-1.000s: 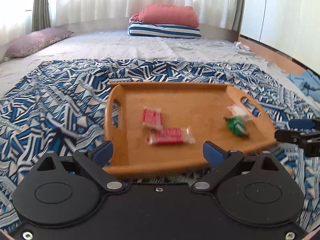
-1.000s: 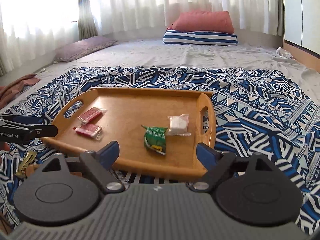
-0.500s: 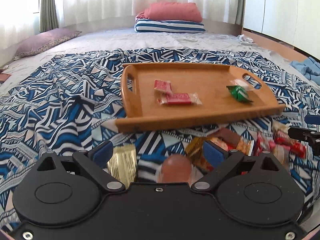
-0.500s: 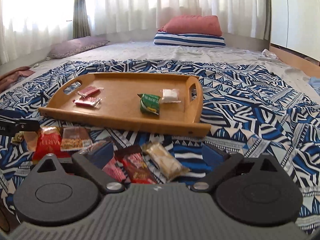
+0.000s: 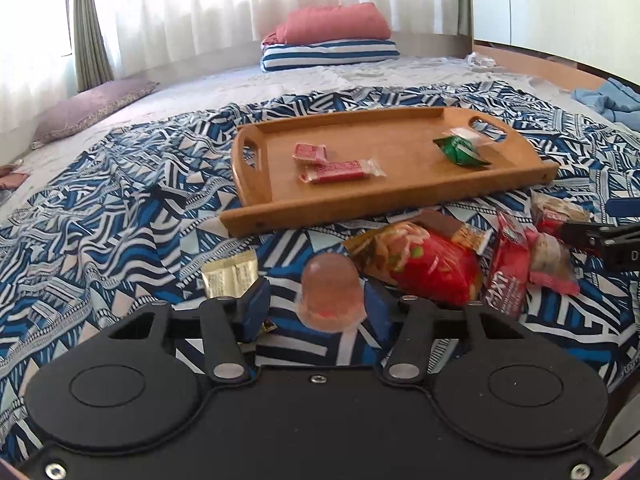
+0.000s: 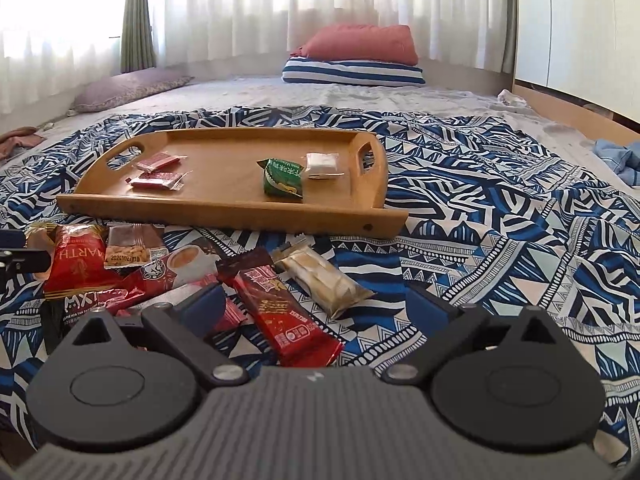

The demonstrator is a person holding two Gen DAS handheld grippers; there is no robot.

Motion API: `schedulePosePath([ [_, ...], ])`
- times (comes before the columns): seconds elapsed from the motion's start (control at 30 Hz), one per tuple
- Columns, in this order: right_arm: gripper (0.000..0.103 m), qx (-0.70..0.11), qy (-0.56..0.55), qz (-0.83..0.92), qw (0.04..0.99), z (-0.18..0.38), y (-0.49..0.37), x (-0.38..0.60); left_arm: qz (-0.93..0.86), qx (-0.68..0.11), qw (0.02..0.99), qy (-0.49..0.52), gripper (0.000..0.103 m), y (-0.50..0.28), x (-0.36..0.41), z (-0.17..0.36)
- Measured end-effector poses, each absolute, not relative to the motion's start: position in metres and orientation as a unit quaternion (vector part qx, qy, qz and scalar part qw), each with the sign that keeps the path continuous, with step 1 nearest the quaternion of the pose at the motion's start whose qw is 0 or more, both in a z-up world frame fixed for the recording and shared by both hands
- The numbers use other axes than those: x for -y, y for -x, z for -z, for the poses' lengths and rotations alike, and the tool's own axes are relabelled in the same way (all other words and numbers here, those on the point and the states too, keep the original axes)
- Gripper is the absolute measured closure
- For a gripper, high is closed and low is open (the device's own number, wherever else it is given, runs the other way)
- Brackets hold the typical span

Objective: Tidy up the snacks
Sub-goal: 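Grasp the pink jelly cup with the left gripper while the right grasps a red wrapped bar, then carry the jelly cup and red bar from the snack pile over the wooden tray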

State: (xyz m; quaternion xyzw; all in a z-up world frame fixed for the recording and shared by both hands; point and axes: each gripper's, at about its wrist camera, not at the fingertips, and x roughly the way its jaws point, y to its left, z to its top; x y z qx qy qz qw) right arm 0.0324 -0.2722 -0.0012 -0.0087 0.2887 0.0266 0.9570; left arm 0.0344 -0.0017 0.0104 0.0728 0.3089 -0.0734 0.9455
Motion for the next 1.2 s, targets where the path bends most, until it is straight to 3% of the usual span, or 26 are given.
schedulePosePath([
  [0.53,0.005,-0.314,-0.014,0.046,0.948,0.011,-0.036,0.284,0.066,-0.329,0.941,-0.035,0.061,-0.052,-0.001,-0.004],
  [0.7,0.023,-0.308,0.0,0.023,0.951,0.009,-0.032,0.277,0.059,-0.33,0.942,-0.027,0.06,-0.056,0.001,-0.001],
  [0.77,0.037,-0.306,0.007,0.016,0.952,0.008,-0.03,0.27,0.056,-0.329,0.942,-0.028,0.061,-0.057,0.002,0.0],
  [0.97,0.064,-0.303,0.028,-0.009,0.952,0.003,-0.025,0.255,0.059,-0.33,0.942,-0.025,0.063,-0.057,0.002,-0.001],
  [1.07,0.067,-0.298,0.051,-0.024,0.953,0.001,-0.02,0.246,0.059,-0.33,0.942,-0.019,0.064,-0.054,0.0,-0.002],
  [1.2,0.062,-0.293,0.073,-0.021,0.953,0.002,-0.023,0.24,0.06,-0.327,0.943,-0.028,0.063,-0.054,0.001,-0.001],
])
